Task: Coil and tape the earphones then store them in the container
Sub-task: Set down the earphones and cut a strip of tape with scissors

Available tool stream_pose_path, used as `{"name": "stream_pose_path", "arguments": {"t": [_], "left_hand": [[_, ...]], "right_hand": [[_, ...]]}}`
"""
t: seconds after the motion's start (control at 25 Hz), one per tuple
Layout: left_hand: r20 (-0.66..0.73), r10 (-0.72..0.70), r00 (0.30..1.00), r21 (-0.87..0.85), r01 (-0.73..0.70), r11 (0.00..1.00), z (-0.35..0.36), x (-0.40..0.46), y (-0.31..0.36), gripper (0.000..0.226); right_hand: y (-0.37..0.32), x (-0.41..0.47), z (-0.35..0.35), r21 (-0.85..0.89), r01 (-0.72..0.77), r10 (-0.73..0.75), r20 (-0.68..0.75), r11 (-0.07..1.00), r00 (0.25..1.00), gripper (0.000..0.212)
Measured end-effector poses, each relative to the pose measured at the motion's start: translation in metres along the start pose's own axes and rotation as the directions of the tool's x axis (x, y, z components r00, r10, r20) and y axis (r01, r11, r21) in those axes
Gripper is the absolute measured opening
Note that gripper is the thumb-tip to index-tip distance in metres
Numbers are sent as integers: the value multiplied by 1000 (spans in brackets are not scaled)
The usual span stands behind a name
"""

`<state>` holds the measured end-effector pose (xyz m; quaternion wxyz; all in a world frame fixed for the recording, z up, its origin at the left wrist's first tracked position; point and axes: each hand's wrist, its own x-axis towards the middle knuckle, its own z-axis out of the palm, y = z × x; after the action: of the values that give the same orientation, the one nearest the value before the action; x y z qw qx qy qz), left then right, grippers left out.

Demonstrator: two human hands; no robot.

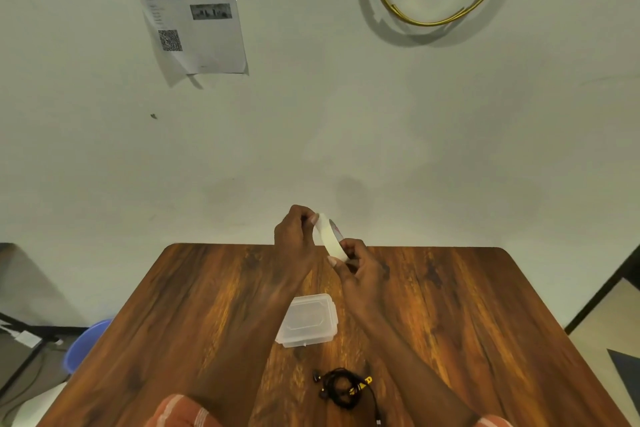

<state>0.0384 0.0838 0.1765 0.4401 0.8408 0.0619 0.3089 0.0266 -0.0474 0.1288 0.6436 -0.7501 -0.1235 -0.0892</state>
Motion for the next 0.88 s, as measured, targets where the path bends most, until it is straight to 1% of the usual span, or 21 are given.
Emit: {"name": "stream_pose_path", "arguments": {"t": [0.08,0.16,0.24,0.28,0.32,0.4,0.44,0.48,0.52,0.56,0.6,0.64,0.68,0.72,0.76,0.8,0.84,0.88], "left_hand": [[20,-37,999,-72,39,997,-1,4,0,8],[78,-89,993,-119,98,988,-1,3,-6,9],[141,-78,987,-52,86,995,1,-1,-11,9],[159,-64,985,-15,67,998,5,-4,-14,8],[174,-56,983,21,54,998,8,-7,-15,8],[223,-57,973,118,32,993,14,-12,-17,7],[261,-62,963,175,16,984,17,-16,-20,8],[295,-52,954,224,-16,975,19,-20,-22,10],[331,-31,943,272,-64,960,22,-22,-25,12],[366,-13,930,325,-115,939,25,-27,-27,13],[386,1,923,366,-154,918,28,-32,-30,15],[384,16,923,394,-180,902,30,-38,-30,18],[374,29,927,410,-193,892,31,-43,-30,20],[361,24,932,419,-185,889,33,-48,-31,20],[343,7,939,414,-157,897,34,-53,-32,20],[341,-20,940,414,-131,901,36,-57,-36,19],[354,-38,935,403,-116,908,40,-61,-41,18],[381,-65,922,386,-95,918,43,-65,-49,17]], "right_hand": [[6,-1,-5,19,-10,9,54,1000,998,30],[18,-3,-13,56,-45,38,122,997,992,25],[22,-4,-25,56,-60,49,193,997,980,25],[24,-1,-35,58,-72,58,216,996,975,28],[27,2,-46,63,-83,67,228,995,971,33],[36,8,-74,18,-91,86,198,996,976,38],[44,10,-89,-36,-92,97,184,995,978,37],[57,11,-104,-166,-74,105,189,983,976,33],[69,9,-115,-323,-33,115,237,946,965,27],[91,3,-127,-495,4,174,313,869,934,23],[115,-8,-136,-610,54,246,397,790,884,24],[147,-20,-145,-698,67,361,447,713,818,31],[178,-33,-155,-745,9,475,435,667,765,44],[219,-45,-168,-748,-56,516,401,662,757,59],[260,-58,-181,-731,-120,522,351,671,777,69],[273,-69,-185,-722,-143,518,329,677,789,73],[271,-78,-185,-726,-151,545,345,671,765,67],[258,-85,-183,-768,-91,554,369,634,746,53]]}}
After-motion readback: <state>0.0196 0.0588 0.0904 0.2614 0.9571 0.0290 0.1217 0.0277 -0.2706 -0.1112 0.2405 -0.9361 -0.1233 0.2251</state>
